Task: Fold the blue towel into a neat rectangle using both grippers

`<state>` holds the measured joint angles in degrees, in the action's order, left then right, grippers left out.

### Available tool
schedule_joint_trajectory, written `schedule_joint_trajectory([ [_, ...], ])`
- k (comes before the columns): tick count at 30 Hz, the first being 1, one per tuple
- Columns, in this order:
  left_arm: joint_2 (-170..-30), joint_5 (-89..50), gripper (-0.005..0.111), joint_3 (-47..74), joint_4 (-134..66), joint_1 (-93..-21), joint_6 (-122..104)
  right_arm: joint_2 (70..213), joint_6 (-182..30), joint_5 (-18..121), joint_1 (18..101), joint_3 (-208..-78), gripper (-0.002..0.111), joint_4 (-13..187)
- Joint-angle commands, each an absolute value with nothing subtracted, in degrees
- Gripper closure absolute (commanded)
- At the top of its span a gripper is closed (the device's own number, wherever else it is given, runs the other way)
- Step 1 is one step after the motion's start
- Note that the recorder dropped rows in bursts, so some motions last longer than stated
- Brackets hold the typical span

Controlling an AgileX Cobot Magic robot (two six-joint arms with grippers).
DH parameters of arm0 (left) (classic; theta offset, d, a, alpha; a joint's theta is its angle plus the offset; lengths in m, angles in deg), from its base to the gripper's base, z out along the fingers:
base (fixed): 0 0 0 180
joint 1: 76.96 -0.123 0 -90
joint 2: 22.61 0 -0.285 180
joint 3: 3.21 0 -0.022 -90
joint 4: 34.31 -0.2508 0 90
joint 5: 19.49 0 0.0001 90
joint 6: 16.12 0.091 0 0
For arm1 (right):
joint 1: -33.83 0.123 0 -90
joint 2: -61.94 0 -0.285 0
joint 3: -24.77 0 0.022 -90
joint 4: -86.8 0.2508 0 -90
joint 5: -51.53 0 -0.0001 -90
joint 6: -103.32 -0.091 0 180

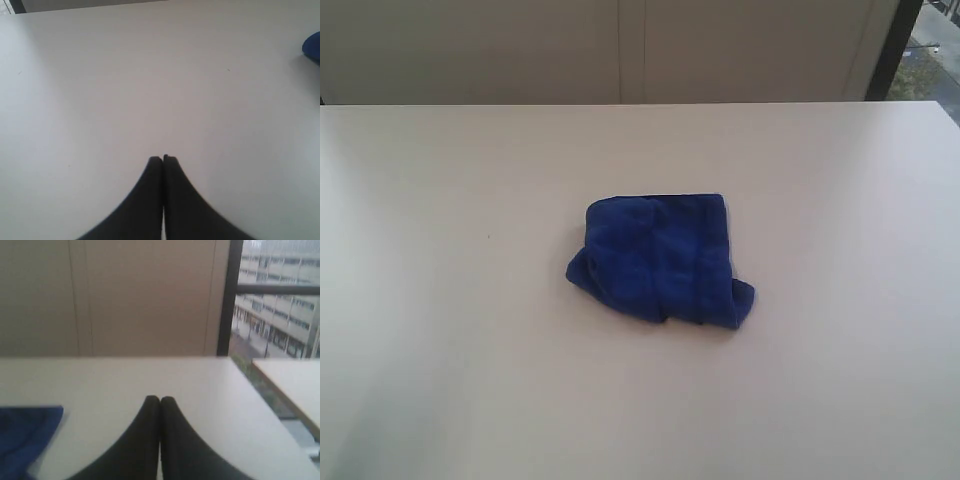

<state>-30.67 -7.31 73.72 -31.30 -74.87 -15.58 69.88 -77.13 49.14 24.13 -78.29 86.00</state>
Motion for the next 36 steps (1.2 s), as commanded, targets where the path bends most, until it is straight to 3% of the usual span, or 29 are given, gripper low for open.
schedule_joint_trajectory([
  [1,-30.40,-7.51,0.107,74.01,-31.36,-75.06,-16.12,69.73,-76.68,62.19,24.21,-78.01,0.108,86.00],
  [16,-30.40,-7.51,0.107,74.01,-31.36,-75.06,-16.12,69.73,-74.96,67.98,24.11,-78.01,0.108,86.00],
  [23,-30.40,-7.51,0.107,74.01,-31.36,-75.06,-16.12,69.91,-75.09,59.72,24.11,-84.36,0.108,86.12],
  [28,-30.40,-7.51,0.107,74.01,-31.36,-75.06,-16.12,79.13,-74.85,48.03,24.11,-95.78,0.108,86.12],
  [36,-30.40,-7.51,0.107,74.01,-31.36,-75.06,-16.12,102.47,-75.51,43.23,24.11,-112.15,0.108,87.25],
])
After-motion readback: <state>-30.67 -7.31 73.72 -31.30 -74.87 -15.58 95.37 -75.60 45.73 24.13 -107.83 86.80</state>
